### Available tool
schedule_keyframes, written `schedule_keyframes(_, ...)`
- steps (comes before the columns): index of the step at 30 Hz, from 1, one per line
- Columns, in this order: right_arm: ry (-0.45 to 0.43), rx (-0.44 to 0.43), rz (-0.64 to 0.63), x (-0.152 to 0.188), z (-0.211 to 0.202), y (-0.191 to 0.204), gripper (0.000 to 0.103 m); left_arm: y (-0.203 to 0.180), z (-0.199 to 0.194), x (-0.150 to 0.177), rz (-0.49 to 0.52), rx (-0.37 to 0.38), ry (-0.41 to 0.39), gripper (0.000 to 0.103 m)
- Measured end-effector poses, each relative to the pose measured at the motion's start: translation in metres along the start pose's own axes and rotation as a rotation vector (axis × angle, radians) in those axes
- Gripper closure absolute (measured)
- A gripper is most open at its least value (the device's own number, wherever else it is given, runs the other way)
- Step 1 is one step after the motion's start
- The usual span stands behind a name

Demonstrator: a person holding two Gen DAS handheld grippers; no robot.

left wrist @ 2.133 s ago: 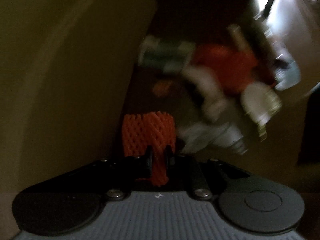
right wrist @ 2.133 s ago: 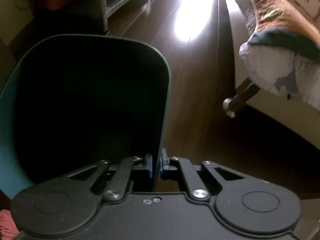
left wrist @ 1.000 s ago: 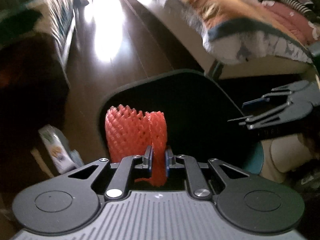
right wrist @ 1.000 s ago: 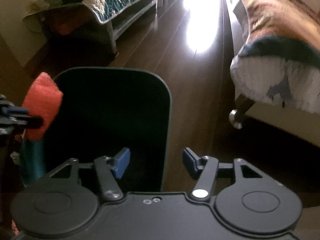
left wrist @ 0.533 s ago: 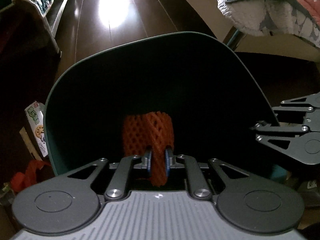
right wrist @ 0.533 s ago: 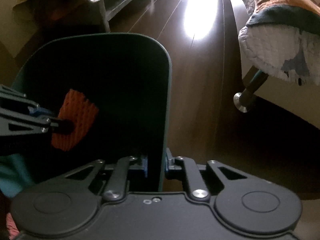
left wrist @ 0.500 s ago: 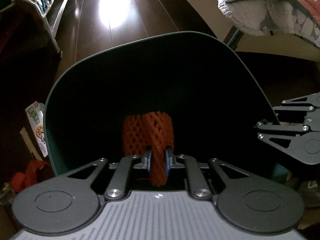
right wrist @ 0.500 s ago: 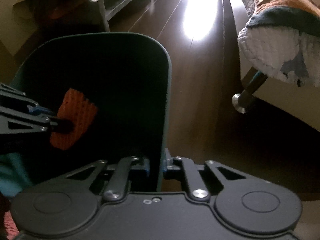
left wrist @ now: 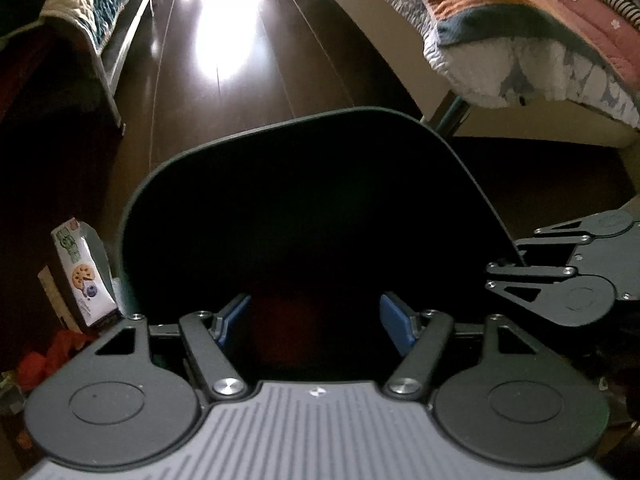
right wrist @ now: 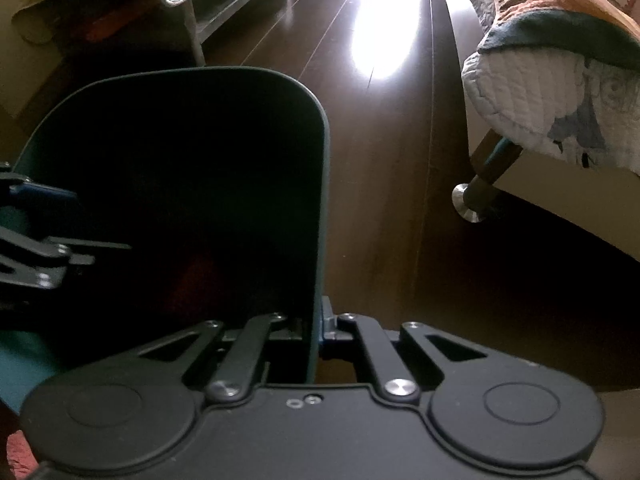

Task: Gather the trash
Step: 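Move the left tool back down to the white crumpled bag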

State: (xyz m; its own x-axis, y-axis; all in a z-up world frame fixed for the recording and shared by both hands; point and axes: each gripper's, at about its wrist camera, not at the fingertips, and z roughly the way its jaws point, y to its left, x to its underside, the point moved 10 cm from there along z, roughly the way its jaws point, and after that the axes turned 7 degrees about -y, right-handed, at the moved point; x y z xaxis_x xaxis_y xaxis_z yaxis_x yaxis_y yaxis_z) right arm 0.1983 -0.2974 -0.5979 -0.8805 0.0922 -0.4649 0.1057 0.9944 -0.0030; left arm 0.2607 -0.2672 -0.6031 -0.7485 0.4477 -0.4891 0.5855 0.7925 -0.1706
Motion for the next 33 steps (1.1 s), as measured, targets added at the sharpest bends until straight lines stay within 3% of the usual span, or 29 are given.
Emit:
schedule_keyframes(6, 0.004, 0.022, -0.007, 0.0, -0.005, 0.002, 0.101, 0.018, -0.03, -0.002, 0.008, 0.026, -0.049, 0.033)
schedule_keyframes(10, -0.014, 0.04, -0.034, -0.006, -0.015, 0.009, 0.101, 0.051, -0.063, -0.005, 0.001, 0.019, -0.112, 0.033)
schedule_keyframes(14, -0.028, 0.051, -0.09, -0.013, -0.024, 0.022, 0.1, 0.1, -0.096, -0.007, -0.043, -0.036, -0.172, 0.033)
schedule_keyframes(19, -0.057, 0.078, -0.19, -0.026, -0.034, 0.046, 0.1, 0.184, -0.133, 0.006, -0.109, -0.169, -0.219, 0.033)
schedule_keyframes(23, -0.1, 0.103, -0.29, -0.041, -0.045, 0.07, 0.101, 0.254, -0.147, 0.037, -0.186, -0.294, -0.216, 0.033)
schedule_keyframes(27, -0.129, 0.103, -0.365, -0.054, -0.059, 0.097, 0.102, 0.309, -0.141, 0.084, -0.281, -0.372, -0.167, 0.033)
schedule_keyframes(33, -0.126, 0.082, -0.471, -0.054, -0.077, 0.135, 0.101, 0.352, -0.104, 0.173, -0.365, -0.39, -0.034, 0.033)
